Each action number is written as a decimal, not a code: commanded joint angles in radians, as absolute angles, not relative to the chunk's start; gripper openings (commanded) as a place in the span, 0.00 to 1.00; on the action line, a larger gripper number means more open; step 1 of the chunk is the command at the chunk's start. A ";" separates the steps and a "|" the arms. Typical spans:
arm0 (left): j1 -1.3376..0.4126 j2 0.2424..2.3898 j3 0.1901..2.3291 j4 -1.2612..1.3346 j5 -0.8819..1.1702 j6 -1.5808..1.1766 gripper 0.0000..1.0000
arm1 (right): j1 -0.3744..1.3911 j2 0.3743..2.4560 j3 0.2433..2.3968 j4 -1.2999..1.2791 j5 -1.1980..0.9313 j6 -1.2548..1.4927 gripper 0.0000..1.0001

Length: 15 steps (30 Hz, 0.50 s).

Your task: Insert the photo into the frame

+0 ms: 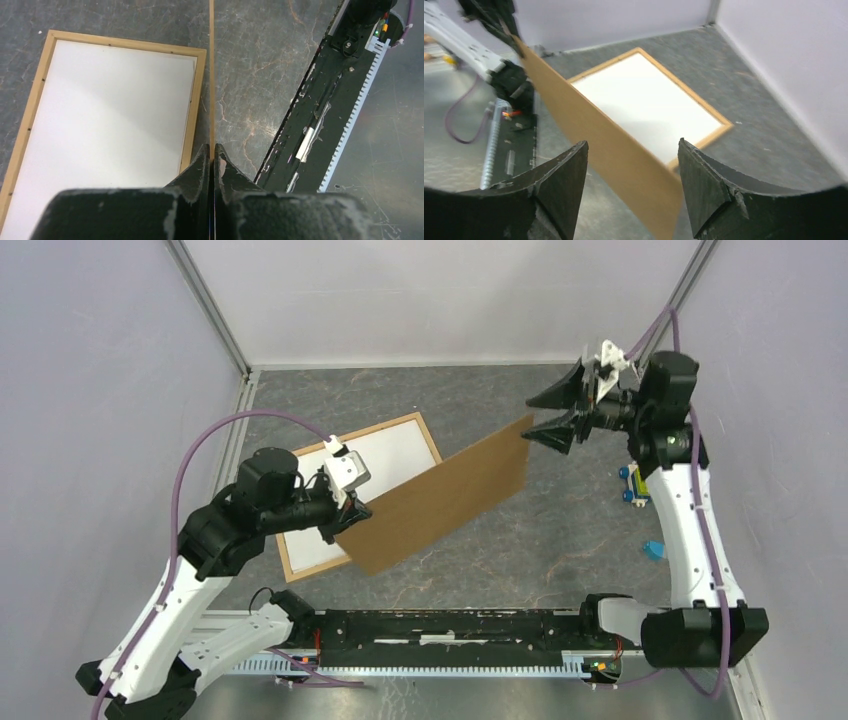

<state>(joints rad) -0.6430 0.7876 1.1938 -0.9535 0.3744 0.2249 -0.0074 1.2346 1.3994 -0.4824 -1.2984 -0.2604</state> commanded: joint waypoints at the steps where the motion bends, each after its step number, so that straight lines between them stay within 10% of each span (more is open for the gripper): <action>1: -0.643 0.786 1.294 -0.967 0.367 0.271 0.02 | -0.005 1.103 1.064 0.520 -1.445 0.492 0.71; 5: -0.643 0.802 1.288 -0.960 0.359 0.259 0.02 | 0.048 1.149 0.880 1.377 -1.435 1.207 0.76; 15: -0.644 0.793 1.241 -0.957 0.359 0.269 0.02 | -0.043 1.304 0.858 1.847 -1.358 1.577 0.77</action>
<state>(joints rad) -0.6430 0.8242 1.2400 -1.0142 0.3489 0.2272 0.0349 1.2762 0.8505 1.3731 -1.4059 1.3457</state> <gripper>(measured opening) 0.051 0.767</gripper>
